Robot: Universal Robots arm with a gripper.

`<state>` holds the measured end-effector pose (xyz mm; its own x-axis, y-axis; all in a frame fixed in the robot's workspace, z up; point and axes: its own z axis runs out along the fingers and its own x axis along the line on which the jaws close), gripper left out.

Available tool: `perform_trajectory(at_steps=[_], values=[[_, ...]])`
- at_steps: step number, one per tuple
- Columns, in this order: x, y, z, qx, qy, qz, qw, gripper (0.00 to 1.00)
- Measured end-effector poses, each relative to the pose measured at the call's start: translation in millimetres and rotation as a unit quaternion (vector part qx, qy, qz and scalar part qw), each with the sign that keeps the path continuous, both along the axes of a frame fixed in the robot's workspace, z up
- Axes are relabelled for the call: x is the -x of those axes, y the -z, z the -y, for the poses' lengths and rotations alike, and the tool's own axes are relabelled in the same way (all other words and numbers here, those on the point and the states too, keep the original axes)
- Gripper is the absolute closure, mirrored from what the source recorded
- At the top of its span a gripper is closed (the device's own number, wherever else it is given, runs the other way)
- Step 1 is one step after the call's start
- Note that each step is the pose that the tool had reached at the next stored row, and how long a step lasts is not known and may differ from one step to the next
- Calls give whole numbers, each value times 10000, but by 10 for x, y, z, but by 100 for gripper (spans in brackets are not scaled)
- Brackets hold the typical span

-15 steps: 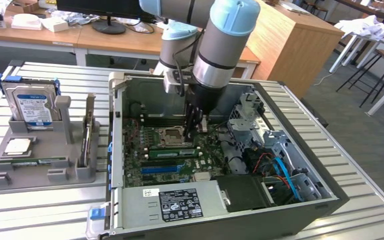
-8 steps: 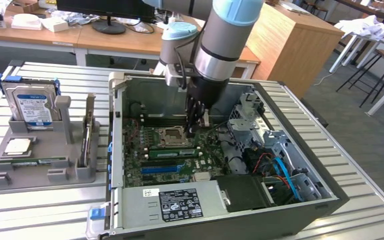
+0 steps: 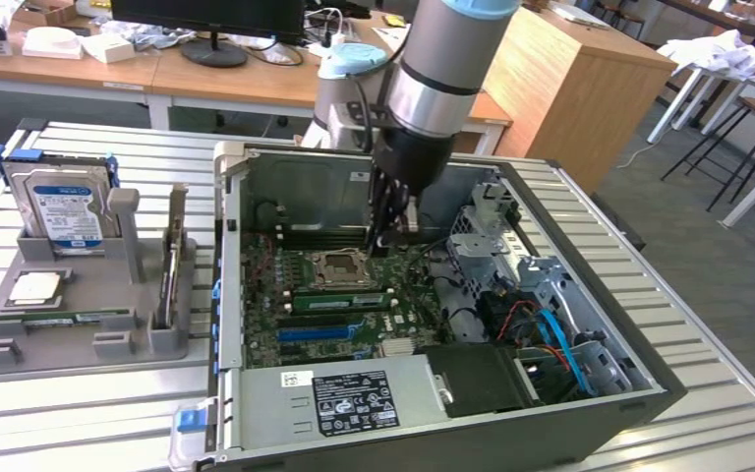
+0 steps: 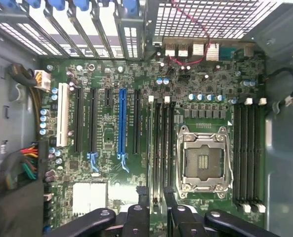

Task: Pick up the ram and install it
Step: 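Insert the ram into the slot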

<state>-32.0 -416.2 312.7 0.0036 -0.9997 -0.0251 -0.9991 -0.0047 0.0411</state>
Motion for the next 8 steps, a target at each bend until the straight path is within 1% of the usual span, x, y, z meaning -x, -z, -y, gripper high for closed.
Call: perform_trajectory(at_steps=[8], values=[[0,-259,0,0,0,0,10000,75]])
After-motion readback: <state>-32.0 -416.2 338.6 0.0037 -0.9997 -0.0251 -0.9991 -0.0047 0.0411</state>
